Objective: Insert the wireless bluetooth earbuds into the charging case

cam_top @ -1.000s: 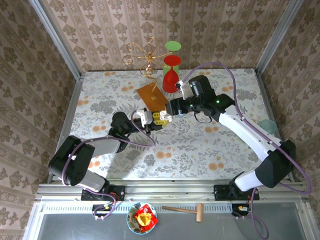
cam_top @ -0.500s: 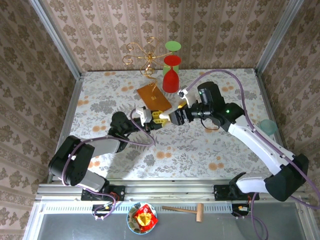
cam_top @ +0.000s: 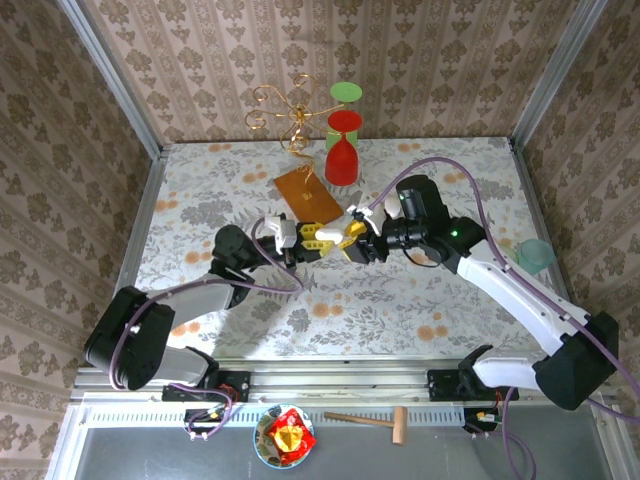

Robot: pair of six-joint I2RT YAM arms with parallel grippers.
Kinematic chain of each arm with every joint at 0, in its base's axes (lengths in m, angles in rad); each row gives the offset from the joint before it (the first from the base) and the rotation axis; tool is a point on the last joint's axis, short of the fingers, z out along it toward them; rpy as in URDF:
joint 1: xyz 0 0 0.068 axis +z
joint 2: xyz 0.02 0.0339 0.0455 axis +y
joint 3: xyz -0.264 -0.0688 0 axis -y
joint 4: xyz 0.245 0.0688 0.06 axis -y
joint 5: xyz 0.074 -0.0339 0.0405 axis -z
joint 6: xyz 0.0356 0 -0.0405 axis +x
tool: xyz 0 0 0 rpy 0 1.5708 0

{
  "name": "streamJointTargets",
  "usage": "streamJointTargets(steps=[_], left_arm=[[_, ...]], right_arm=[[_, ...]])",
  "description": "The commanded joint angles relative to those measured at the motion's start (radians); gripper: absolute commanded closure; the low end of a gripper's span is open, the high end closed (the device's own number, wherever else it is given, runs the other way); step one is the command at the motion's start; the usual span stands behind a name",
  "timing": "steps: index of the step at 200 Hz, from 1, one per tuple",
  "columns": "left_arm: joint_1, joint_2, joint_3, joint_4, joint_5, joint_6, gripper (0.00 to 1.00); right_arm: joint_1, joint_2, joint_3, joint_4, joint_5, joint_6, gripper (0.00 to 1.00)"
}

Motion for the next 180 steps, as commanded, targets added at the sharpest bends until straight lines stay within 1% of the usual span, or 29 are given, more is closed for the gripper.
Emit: streamJointTargets(steps=[1, 38, 53, 62, 65, 85, 92, 106, 120, 144, 157, 180], left_arm=[[-0.014, -0.011, 0.002, -0.015, 0.03, -0.033, 0.97], [-0.019, -0.001, 0.004, -0.016, 0.036, -0.037, 0.97], [-0.021, 0.003, 0.006, -0.017, 0.036, -0.042, 0.97], [-0.021, 0.003, 0.007, -0.016, 0.038, -0.042, 0.97], [-0.021, 0.002, 0.008, -0.017, 0.038, -0.042, 0.97], [-0.021, 0.004, 0.007, -0.015, 0.032, -0.041, 0.96], [-0.021, 0.004, 0.007, -0.014, 0.03, -0.04, 0.95], [-0.021, 0.008, 0.006, -0.008, 0.024, -0.04, 0.87], [-0.021, 0.016, 0.002, 0.008, 0.014, -0.04, 0.72], [-0.019, 0.016, -0.006, 0.027, -0.011, -0.034, 0.52], [-0.015, 0.014, -0.019, 0.029, -0.036, -0.017, 0.44], [-0.009, -0.005, -0.054, 0.015, -0.095, 0.045, 0.37]], right_arm=[[0.009, 0.017, 0.036, -0.012, -0.058, -0.046, 0.61], [0.013, 0.025, 0.037, -0.008, -0.074, -0.056, 0.67], [0.014, 0.028, 0.039, -0.017, -0.077, -0.064, 0.75], [0.014, 0.027, 0.04, -0.024, -0.077, -0.069, 0.77], [0.014, 0.028, 0.04, -0.028, -0.077, -0.073, 0.8], [0.013, 0.023, 0.038, -0.043, -0.072, -0.088, 0.86], [0.014, 0.021, 0.035, -0.044, -0.069, -0.089, 0.88], [0.013, 0.016, 0.029, -0.043, -0.062, -0.087, 0.89], [0.013, 0.011, 0.016, -0.033, -0.047, -0.078, 0.89], [0.001, 0.004, -0.013, 0.0, -0.014, -0.041, 0.89], [-0.011, 0.006, -0.029, 0.018, 0.017, -0.004, 0.89], [-0.05, 0.025, -0.057, 0.048, 0.076, 0.081, 0.89]])
